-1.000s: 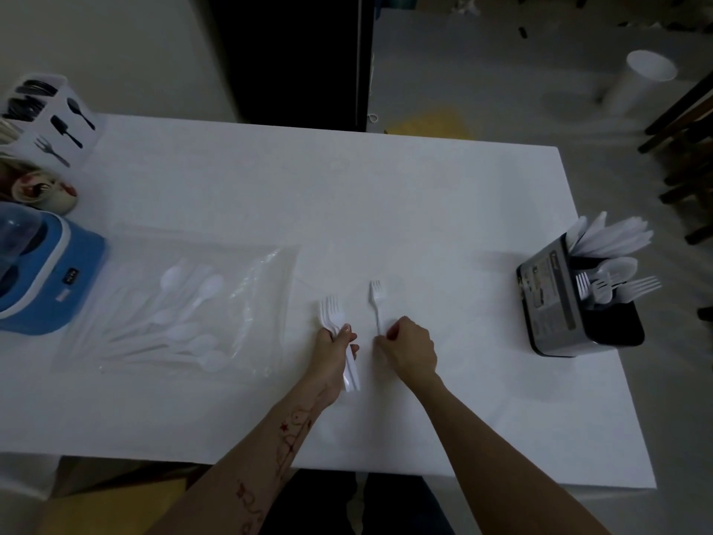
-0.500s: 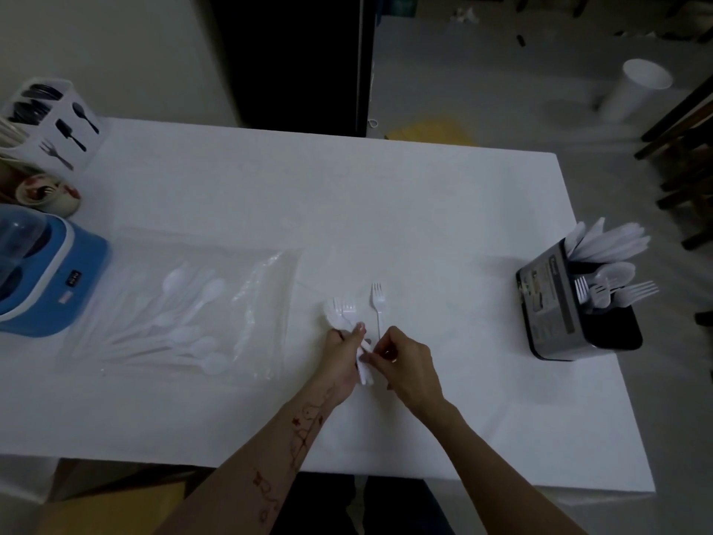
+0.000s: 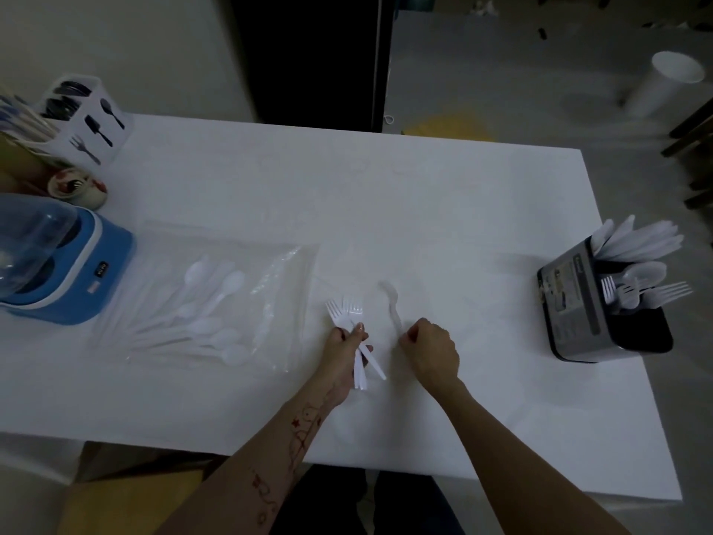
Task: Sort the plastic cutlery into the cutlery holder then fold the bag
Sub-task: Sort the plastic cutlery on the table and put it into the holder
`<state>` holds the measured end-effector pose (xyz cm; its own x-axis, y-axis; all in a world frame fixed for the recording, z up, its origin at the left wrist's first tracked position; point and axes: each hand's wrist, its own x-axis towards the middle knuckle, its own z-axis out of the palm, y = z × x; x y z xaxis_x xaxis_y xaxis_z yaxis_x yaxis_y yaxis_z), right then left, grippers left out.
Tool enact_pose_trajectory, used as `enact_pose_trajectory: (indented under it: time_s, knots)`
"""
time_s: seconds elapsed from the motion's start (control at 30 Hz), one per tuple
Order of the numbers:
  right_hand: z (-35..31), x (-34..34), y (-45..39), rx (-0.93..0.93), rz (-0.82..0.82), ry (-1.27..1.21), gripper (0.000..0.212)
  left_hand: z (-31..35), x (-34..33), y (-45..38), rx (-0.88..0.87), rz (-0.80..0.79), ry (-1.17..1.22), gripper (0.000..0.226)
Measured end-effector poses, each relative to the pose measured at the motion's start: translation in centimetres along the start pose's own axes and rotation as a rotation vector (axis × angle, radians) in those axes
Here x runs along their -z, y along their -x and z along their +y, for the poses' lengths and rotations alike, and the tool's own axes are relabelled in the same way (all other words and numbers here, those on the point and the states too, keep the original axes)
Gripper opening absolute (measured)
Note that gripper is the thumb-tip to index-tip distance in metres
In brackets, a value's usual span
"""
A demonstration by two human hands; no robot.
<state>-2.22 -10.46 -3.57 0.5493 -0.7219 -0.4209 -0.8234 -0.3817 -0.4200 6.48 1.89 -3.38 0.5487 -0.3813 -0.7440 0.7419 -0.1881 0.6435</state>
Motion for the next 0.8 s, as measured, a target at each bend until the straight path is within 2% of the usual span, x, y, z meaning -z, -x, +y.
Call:
enact_pose_trajectory:
  time_s: [0.1,0.2,0.27,0.4,0.5,0.67,0.73,0.8]
  knots:
    - [0.4,1.2,1.4,0.032,-0.117,-0.513,0.012,0.0,-0.2,0.2,-0.022,-0.01,-0.051,0.032]
    - [0.6,2.4,3.5,0.102,-0.244,-0.691,0.011,0.3,-1.0,0.2,-0.026,-0.036,-0.047,0.042]
    - [1.0,2.9,4.2,0.094,-0.246,-0.706,0.011,0.5,-2.0,0.1,0.003,-0.051,-0.034,0.049]
    - [2.0,4.7,4.6,0.073,-0.18,-0.62,0.029,0.5,-4.3,0.3,-0.053,-0.131,-0.059,0.027]
    - [3.2,7.8,4.3,0.076,-0.026,-0.508,0.038,1.2,-6.9,0.7,-0.089,-0.239,-0.115,0.021]
    - [6.4,15.9,3.4,0.132,0.12,-0.537,0.018,4.3,-14.6,3.8,-0.312,-0.446,-0.325,0.016]
    - [8.3,19.3,2.7,0.131,0.182,-0.579,0.01,5.5,-18.6,5.0,-0.378,-0.512,-0.308,0.018]
    - [10.1,22.3,2.0,0.136,0.244,-0.576,0.007,6.7,-22.9,5.8,-0.381,-0.539,-0.184,0.02]
